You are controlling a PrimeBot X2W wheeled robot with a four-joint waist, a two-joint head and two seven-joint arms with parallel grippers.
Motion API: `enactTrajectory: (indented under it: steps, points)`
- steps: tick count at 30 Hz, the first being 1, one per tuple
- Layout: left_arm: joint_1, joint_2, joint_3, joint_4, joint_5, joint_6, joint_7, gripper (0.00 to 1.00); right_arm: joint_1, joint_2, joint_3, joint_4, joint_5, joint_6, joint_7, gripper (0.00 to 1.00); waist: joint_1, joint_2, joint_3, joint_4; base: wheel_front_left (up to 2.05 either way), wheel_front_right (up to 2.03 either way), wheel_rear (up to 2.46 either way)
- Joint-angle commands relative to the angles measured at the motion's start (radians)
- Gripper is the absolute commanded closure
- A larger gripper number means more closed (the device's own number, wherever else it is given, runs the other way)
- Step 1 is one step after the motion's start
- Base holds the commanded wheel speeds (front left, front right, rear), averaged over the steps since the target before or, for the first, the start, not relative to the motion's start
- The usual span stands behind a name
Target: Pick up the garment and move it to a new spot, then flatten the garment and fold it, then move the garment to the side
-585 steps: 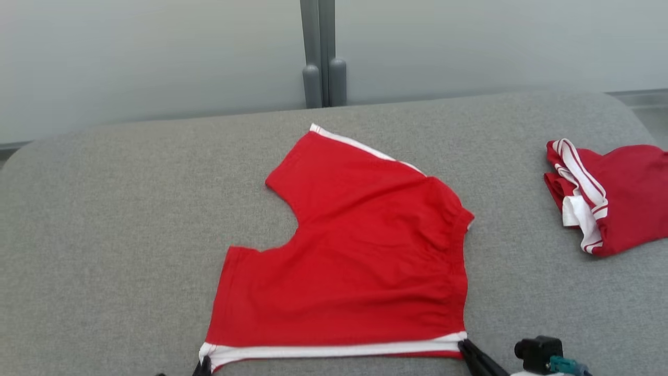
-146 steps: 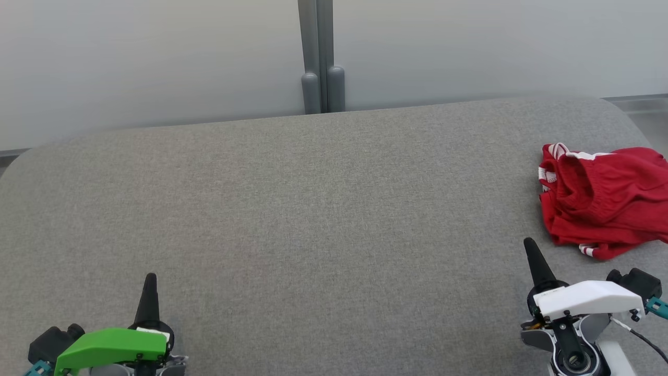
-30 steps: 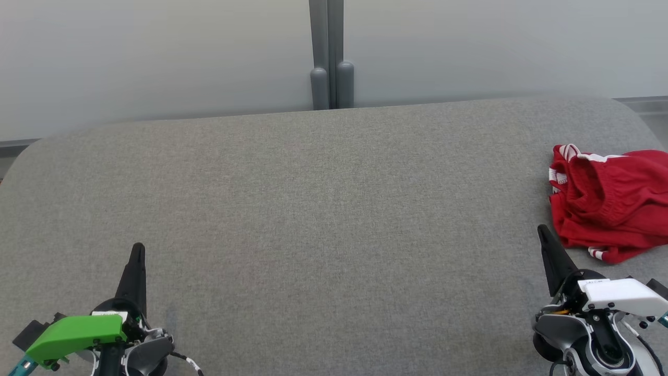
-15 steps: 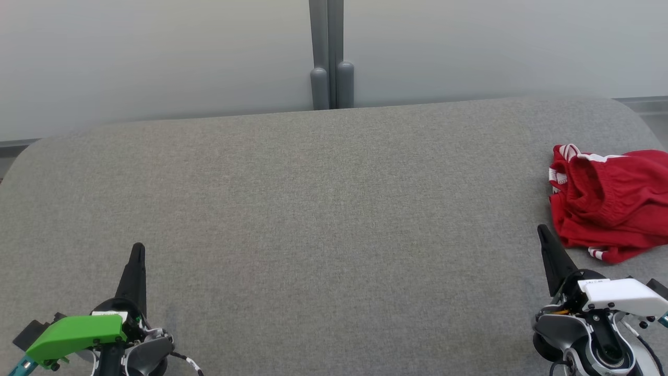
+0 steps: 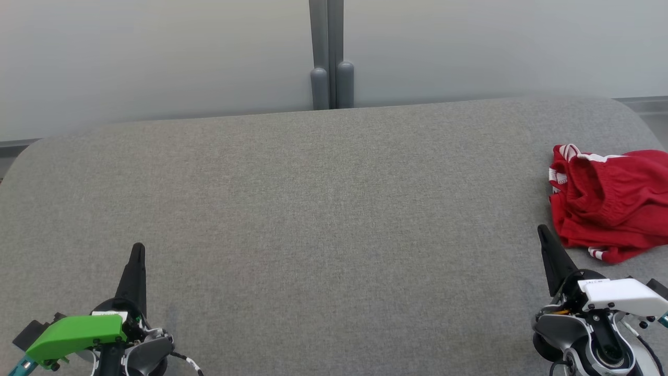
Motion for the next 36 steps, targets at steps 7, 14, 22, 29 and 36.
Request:
enactTrajectory:
  steps: [7,14,22,29,36]
  points:
    - [-0.008,0.007,0.002,-0.003,0.000,-0.005,0.000,1.00,0.010,-0.004,-0.001,-0.004,0.008,0.000,0.004,1.00,0.0000,0.0000,0.000,0.000,0.00,0.00,0.00]
    - [-0.008,0.007,0.002,-0.003,0.000,-0.005,0.000,1.00,0.010,-0.004,-0.001,-0.004,0.008,0.000,0.004,1.00,0.0000,0.0000,0.000,0.000,0.00,0.00,0.00]
    - [-0.008,0.007,0.002,-0.003,0.000,-0.005,0.000,1.00,0.010,-0.004,-0.001,-0.004,0.008,0.000,0.004,1.00,0.0000,0.0000,0.000,0.000,0.00,0.00,0.00]
    - [-0.008,0.007,0.002,-0.003,0.000,-0.005,0.000,1.00,0.010,-0.004,-0.001,-0.004,0.008,0.000,0.004,1.00,0.0000,0.0000,0.000,0.000,0.00,0.00,0.00]
    - [-0.008,0.007,0.002,-0.003,0.000,-0.005,0.000,1.00,0.010,-0.004,-0.001,-0.004,0.008,0.000,0.004,1.00,0.0000,0.0000,0.000,0.000,0.00,0.00,0.00]
